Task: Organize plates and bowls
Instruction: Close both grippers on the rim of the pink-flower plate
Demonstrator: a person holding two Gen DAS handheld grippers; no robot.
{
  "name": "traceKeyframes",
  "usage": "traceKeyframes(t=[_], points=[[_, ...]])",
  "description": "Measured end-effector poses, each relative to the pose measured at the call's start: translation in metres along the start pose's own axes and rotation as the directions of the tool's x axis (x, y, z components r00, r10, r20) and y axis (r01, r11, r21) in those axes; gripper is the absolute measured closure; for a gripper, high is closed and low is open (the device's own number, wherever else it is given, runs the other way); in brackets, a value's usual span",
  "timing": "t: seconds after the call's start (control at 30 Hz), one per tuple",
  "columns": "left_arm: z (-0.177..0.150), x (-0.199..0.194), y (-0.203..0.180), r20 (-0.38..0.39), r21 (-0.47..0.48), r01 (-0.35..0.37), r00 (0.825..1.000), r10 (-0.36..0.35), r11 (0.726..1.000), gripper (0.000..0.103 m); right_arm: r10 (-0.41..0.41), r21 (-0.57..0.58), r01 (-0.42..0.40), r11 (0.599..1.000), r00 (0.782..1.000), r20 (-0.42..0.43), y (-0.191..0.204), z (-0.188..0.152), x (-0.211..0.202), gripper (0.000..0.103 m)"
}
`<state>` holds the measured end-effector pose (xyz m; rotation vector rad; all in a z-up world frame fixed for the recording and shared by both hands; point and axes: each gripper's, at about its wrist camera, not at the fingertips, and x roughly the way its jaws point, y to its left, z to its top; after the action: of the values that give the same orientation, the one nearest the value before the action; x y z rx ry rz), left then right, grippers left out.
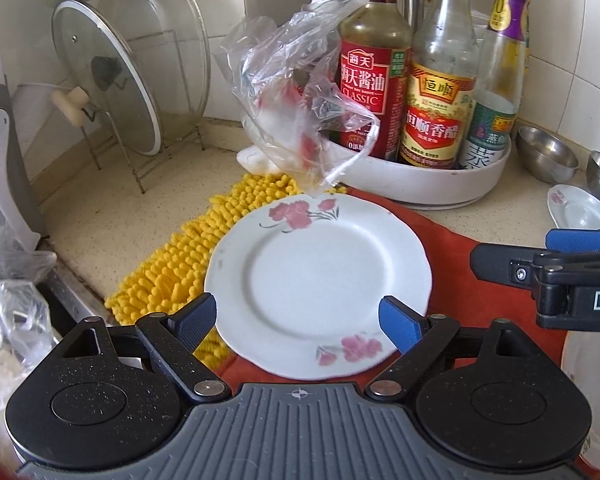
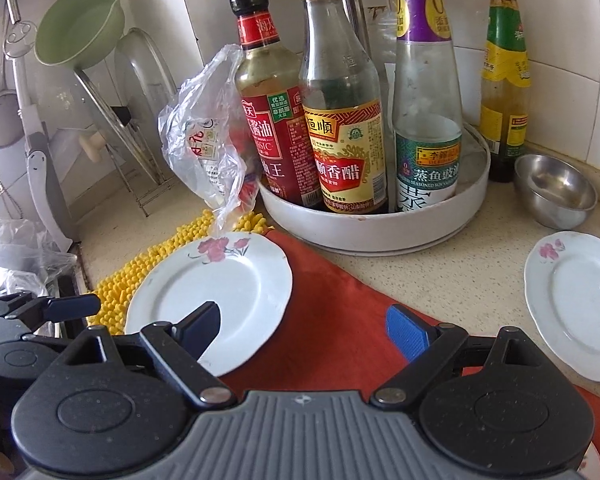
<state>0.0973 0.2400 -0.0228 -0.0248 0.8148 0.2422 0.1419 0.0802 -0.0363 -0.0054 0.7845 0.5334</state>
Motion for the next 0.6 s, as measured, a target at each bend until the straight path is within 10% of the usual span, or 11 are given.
traceKeyframes(t=[0.6], points=[[0.022,0.04,0.029,-0.046,-0.018,0.028,0.999,-0.028,0.999,0.009,-0.02,0.011,0.021,1.0,0.998,-0.066,0.01,0.006,0.047,0.012]])
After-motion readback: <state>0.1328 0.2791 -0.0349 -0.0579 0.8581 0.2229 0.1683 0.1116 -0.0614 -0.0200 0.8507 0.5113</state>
